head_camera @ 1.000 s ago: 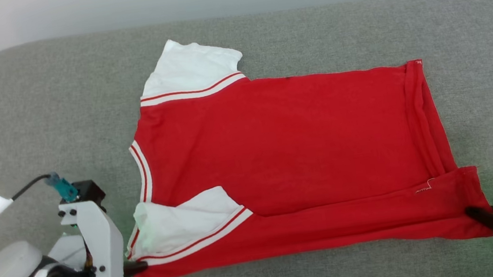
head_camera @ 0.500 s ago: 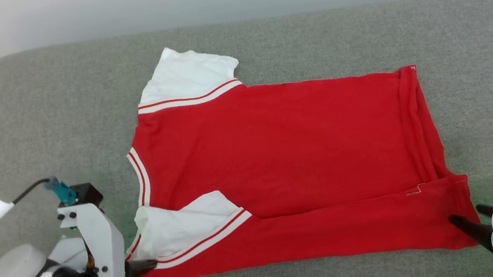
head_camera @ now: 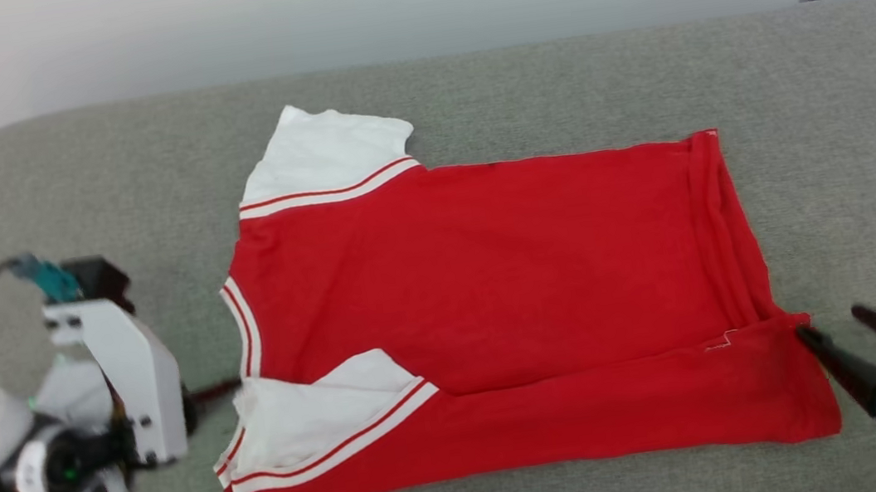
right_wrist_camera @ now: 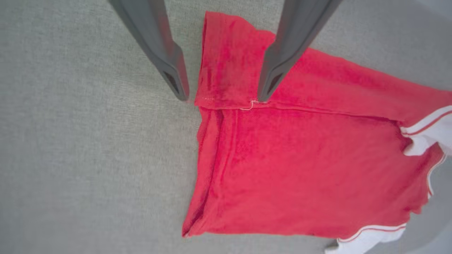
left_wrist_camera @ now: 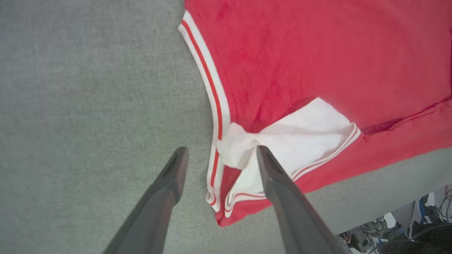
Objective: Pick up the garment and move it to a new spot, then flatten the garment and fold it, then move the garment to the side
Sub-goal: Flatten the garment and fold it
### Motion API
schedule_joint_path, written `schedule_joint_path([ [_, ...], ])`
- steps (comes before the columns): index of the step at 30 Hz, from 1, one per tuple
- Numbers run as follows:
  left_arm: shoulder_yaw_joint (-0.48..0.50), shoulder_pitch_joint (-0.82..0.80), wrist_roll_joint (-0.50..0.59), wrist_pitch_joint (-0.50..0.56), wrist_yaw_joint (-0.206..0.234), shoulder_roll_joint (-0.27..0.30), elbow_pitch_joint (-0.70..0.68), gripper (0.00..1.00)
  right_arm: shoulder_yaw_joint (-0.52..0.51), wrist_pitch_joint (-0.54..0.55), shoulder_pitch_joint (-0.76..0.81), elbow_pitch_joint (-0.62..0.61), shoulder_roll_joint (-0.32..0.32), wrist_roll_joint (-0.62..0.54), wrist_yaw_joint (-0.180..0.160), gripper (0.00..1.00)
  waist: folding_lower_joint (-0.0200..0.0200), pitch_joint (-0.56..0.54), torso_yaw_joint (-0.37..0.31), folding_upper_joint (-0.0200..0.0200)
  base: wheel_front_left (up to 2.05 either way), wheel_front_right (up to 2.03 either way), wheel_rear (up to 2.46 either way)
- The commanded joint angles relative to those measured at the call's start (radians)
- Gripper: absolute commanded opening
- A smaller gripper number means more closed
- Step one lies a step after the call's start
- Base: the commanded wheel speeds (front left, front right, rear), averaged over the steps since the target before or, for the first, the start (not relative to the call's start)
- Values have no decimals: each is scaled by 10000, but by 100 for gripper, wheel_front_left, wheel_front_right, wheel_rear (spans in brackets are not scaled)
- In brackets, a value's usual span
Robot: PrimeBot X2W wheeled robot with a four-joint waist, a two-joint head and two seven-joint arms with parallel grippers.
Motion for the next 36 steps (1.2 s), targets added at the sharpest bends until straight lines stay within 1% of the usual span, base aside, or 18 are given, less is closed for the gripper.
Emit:
schedule_joint_path([
  [1, 67, -164, 133, -95, -82, 48, 37, 100, 5, -421, 57, -129, 55, -68, -12, 100, 0, -4, -103, 0, 0, 0, 0],
  [4, 214, -546, 370, -245, -238, 77, 123, 100, -28, -1539, -145, -340, 189, -86, -12, 100, 0, 43, -270, 0, 0, 0, 0],
  [7, 369, -978, 667, -482, -466, 41, 323, 100, 152, -2847, -328, -591, 71, -306, -12, 100, 0, 155, -452, 0, 0, 0, 0],
  [9, 457, -1289, 944, -693, -680, 1, 506, 100, 372, -3947, -539, -805, -116, -576, -12, 100, 0, 265, -594, 0, 0, 0, 0],
  [10, 512, -1448, 1074, -807, -721, -25, 636, 100, 437, -4489, -614, -864, -172, -722, -12, 100, 0, 335, -658, 0, 0, 0, 0],
  [14, 635, -2062, 1497, -1185, -1088, -305, 1212, 100, 676, -6474, -888, -860, -274, -1361, -12, 100, 0, 602, -892, 0, 0, 0, 0],
  [18, 728, -2714, 1865, -1426, -1446, -558, 1905, 100, 868, -7757, -1103, -769, -249, -1847, -12, 100, 0, 972, -1137, 0, 0, 0, 0],
  [21, 784, -3266, 2140, -1575, -1708, -761, 2496, 100, 955, -8315, -1230, -764, -166, -2063, -12, 100, 0, 1319, -1328, 0, 0, 0, 0],
  [24, 842, -3806, 2317, -1563, -2002, -923, 3060, 100, 1027, -8644, -1381, -799, -88, -2243, -12, 100, 0, 1735, -1559, 0, 0, 0, 0],
  [26, 854, -4168, 2401, -1432, -2212, -937, 3408, 100, 1062, -8847, -1445, -840, 13, -2289, -12, 100, 0, 2038, -1738, 0, 0, 0, 0],
  [28, 834, -4531, 2471, -1229, -2415, -955, 3710, 100, 1066, -9028, -1526, -893, 84, -2321, -12, 100, 0, 2344, -1898, 0, 0, 0, 0],
  [32, 792, -5226, 2597, -718, -2664, -979, 4244, 100, 1117, -9280, -1629, -927, 237, -2351, -12, 100, 0, 2923, -2208, 0, 0, 0, 0],
  [36, 759, -5799, 2625, -240, -2812, -1076, 4694, 100, 1148, -9484, -1696, -852, 305, -2367, -12, 100, 0, 3366, -2427, 0, 0, 0, 0],
])
